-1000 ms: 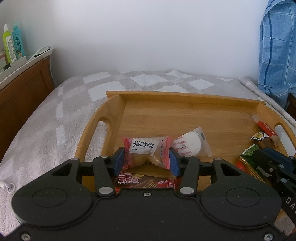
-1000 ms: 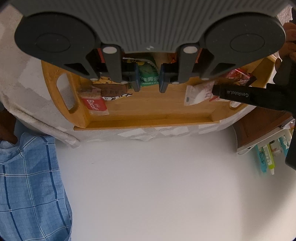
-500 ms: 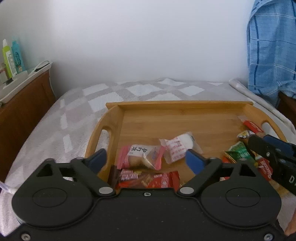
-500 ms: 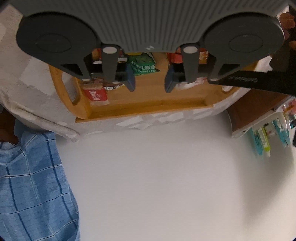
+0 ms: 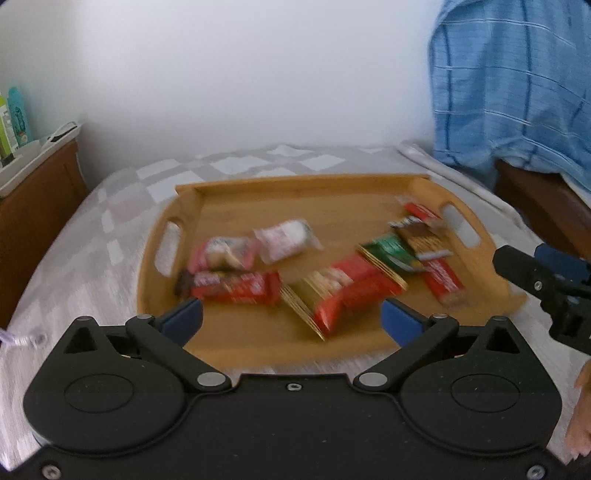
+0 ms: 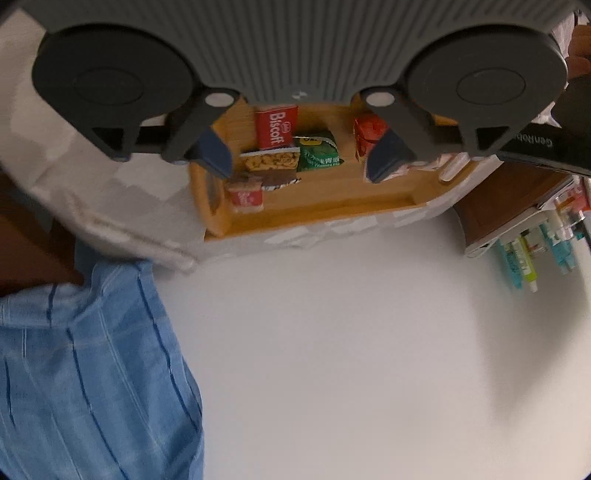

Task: Organize snacks
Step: 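Withdraw both grippers from the tray back toward the snack pile, then grasp the yellow packet with the left gripper while the right grasps the beige bar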

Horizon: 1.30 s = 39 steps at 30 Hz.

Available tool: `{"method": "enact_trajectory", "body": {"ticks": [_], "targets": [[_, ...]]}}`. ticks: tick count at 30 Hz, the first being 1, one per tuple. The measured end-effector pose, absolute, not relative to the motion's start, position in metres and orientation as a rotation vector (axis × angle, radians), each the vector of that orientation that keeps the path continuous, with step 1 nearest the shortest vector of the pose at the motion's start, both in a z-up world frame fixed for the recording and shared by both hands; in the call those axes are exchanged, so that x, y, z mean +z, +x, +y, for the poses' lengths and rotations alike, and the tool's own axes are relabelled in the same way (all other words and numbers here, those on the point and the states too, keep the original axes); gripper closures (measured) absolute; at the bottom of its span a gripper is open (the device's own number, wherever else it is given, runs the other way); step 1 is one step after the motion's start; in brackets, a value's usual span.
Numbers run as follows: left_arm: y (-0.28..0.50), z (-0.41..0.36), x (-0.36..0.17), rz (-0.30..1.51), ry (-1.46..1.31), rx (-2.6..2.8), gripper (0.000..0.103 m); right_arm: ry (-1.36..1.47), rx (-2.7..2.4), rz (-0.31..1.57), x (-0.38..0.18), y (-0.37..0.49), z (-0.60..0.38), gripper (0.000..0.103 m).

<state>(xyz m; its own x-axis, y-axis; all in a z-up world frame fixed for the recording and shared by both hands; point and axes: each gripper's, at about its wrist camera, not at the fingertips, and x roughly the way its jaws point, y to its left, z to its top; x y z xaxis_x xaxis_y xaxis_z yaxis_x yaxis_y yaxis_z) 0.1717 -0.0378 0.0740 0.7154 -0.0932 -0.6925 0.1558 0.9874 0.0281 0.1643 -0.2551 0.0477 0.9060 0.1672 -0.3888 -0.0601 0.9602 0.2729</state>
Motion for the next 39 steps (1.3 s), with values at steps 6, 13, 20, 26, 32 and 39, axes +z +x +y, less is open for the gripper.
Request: {"method": "enact_trajectory", "body": {"ticks": [6,13,20,26,32,39], "targets": [[0.132,-0.048,0.068,0.784,0.079,-0.176,0.0,0.306,0.079,0.426,0.048,0.119,-0.274,0.001],[0.093,-0.05,0.059,0.827,0.067,-0.223,0.0,0.253,0.064,0.415,0.048,0.076,-0.267,0.0],[0.07,-0.055,0.05,0.862,0.039,-0.294,0.0,0.268,0.053,0.415,0.047,0.063,-0.269,0.0],[0.069,-0.06,0.035,0.892,-0.016,-0.284,0.0,0.279,0.037,0.425,0.044,0.065,-0.269,0.0],[0.075,-0.059,0.021,0.922,-0.06,-0.251,0.027,0.263,0.032,0.435,0.042,0.067,-0.264,0.0],[0.07,-0.054,0.038,0.844,-0.016,-0.242,0.052,0.233,0.03,0.475,0.038,0.071,-0.26,0.0]]}}
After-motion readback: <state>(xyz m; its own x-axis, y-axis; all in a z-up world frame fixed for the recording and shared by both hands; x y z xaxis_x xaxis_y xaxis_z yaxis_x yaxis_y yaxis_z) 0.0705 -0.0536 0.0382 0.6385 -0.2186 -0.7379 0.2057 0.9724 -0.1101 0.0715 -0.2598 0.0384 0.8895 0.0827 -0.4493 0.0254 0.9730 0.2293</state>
